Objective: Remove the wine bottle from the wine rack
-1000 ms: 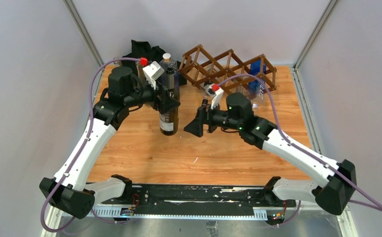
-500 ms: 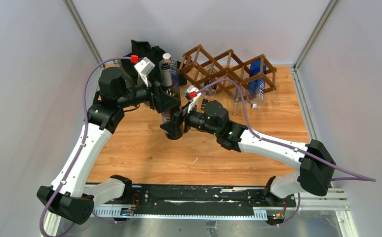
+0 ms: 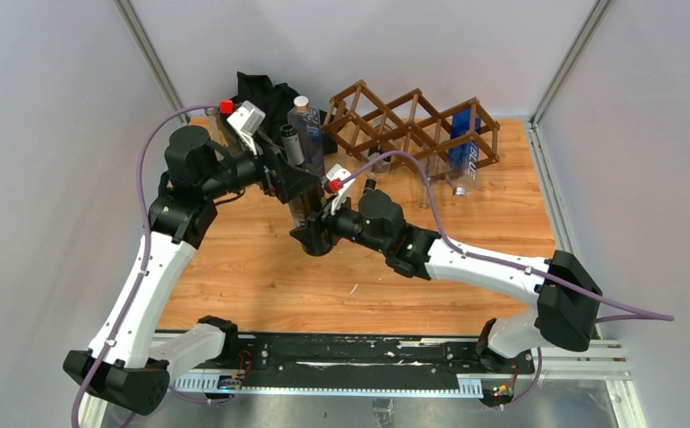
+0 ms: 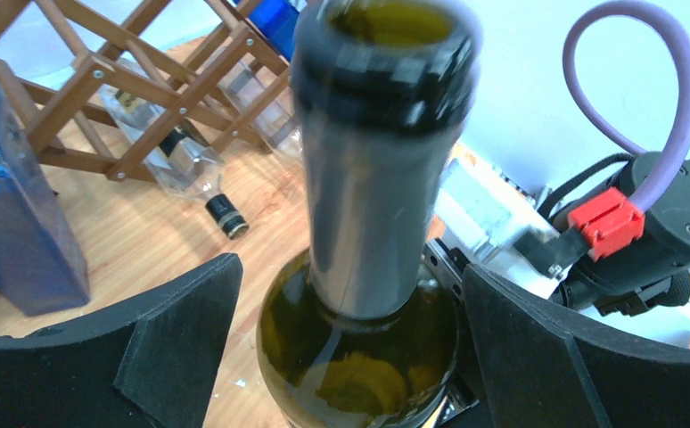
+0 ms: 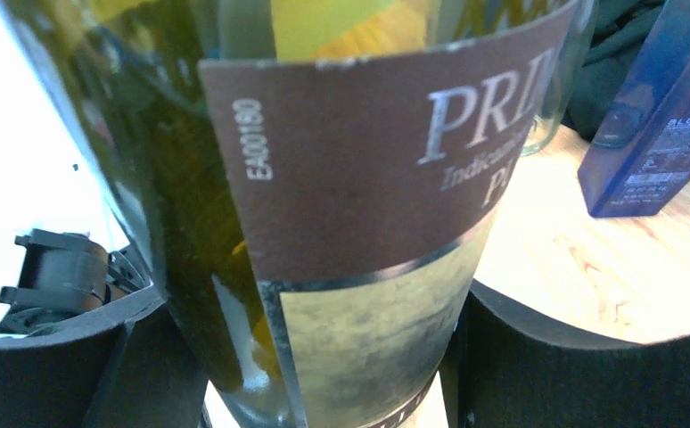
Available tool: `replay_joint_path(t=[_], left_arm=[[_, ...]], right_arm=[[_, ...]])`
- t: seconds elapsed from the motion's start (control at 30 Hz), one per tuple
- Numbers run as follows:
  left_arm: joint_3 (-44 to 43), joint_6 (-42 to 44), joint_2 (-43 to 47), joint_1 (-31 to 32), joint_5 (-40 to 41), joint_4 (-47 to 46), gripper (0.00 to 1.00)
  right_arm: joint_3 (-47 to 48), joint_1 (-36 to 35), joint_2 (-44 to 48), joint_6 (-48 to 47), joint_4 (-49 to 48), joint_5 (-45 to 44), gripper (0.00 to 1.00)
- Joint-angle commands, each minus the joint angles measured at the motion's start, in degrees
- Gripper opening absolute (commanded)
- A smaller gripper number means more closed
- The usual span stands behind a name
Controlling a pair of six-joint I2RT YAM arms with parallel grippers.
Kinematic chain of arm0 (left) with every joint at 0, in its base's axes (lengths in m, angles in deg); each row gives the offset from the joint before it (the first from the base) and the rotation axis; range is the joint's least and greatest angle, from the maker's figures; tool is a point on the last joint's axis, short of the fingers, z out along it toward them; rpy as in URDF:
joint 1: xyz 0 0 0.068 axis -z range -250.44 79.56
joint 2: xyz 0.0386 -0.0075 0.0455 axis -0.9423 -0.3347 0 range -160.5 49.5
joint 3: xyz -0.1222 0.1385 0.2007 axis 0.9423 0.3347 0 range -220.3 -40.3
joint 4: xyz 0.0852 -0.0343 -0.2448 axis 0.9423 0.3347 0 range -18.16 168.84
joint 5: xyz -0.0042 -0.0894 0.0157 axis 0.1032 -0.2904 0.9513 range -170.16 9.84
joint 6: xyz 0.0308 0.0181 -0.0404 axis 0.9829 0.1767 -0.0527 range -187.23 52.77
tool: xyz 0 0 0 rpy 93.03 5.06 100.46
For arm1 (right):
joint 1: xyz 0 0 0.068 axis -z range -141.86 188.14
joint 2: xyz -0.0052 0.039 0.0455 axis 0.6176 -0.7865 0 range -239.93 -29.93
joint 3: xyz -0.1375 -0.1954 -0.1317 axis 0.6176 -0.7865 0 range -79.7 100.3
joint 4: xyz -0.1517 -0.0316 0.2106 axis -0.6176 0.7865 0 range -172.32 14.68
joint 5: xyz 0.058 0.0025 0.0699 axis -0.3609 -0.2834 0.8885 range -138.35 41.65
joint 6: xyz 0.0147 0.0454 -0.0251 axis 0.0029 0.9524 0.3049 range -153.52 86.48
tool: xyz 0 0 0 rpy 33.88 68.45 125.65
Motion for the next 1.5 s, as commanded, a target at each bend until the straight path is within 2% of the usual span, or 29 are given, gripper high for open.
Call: replay_joint_path(t=[0.0,0.13,0.2,0.27,0.37,0.4,0.47,0.5,0.53,0.57,0.6,0.8,1.0,1.13,1.3,1.47], left_arm=[[-0.78,-3.92,0.37,-1.91,-0.64,-4.17,1.00],[-0.18,-5.70,-0.10,-2.90,-3.24,-6.02,0.95],[0.42,-6.12,-0.36,-3.23,-4.29,-6.04,0.85],[0.66,-6.95,-0.72,-3.83,-5.39,-6.38,0.72],[0.31,-6.81,-1.30,-4.98,-6.13,-6.75,0.42],[-0.04,-5.50,-1.44,-5.18,-5.77,-6.07,0.30],[-1.31,-2.43,-2.05,-5.41,-3.98,-2.73,0.06],[-2.19,0.61,-2.48,-5.48,-2.39,-0.64,0.00],[-2.94,2.83,-2.91,-5.81,-1.83,0.65,0.00],[-3.27,4.35,-3.30,-6.56,-1.57,1.21,0.00],[-3.55,5.53,-3.64,-7.44,-1.44,0.97,0.00],[-5.09,13.89,-6.61,-12.34,-1.07,-0.63,0.00],[-0.27,20.66,-7.93,-15.69,0.01,-7.16,0.00],[3.47,22.55,-10.01,-16.32,0.39,-13.58,0.00],[7.24,24.47,-13.36,-17.98,1.00,-20.17,0.00],[9.99,26.84,-15.03,-18.86,1.91,-26.00,0.00]], right_arm=[[0.62,-1.58,1.93,-4.59,-1.74,-2.25,0.00],[0.13,-1.78,2.28,-4.14,-2.04,-2.38,0.00],[0.32,-1.74,2.22,-4.12,-2.02,-2.13,0.00],[0.71,-1.74,2.07,-4.14,-1.67,-1.99,0.00],[0.74,-1.74,2.04,-3.88,-1.14,-2.16,0.00],[0.62,-1.71,2.04,-3.68,-0.97,-2.35,0.06],[0.48,-1.74,2.24,-2.80,-0.43,-3.61,0.33],[0.21,-1.74,2.43,-1.67,-0.21,-4.64,0.64],[0.05,-1.69,2.60,-1.06,0.47,-6.54,0.78],[-0.11,-1.73,2.84,-0.57,1.37,-7.94,0.85],[-0.34,-1.74,3.16,-0.14,2.17,-8.94,0.87],[-3.12,-0.69,6.57,1.75,7.74,-10.86,0.90],[-7.38,2.61,13.07,4.74,11.60,-14.63,0.92],[-8.21,7.92,16.83,8.79,16.25,-16.53,0.94],[-8.53,18.95,21.43,16.61,22.78,-14.02,0.96],[-6.91,25.78,24.23,17.77,31.39,-14.32,0.96]])
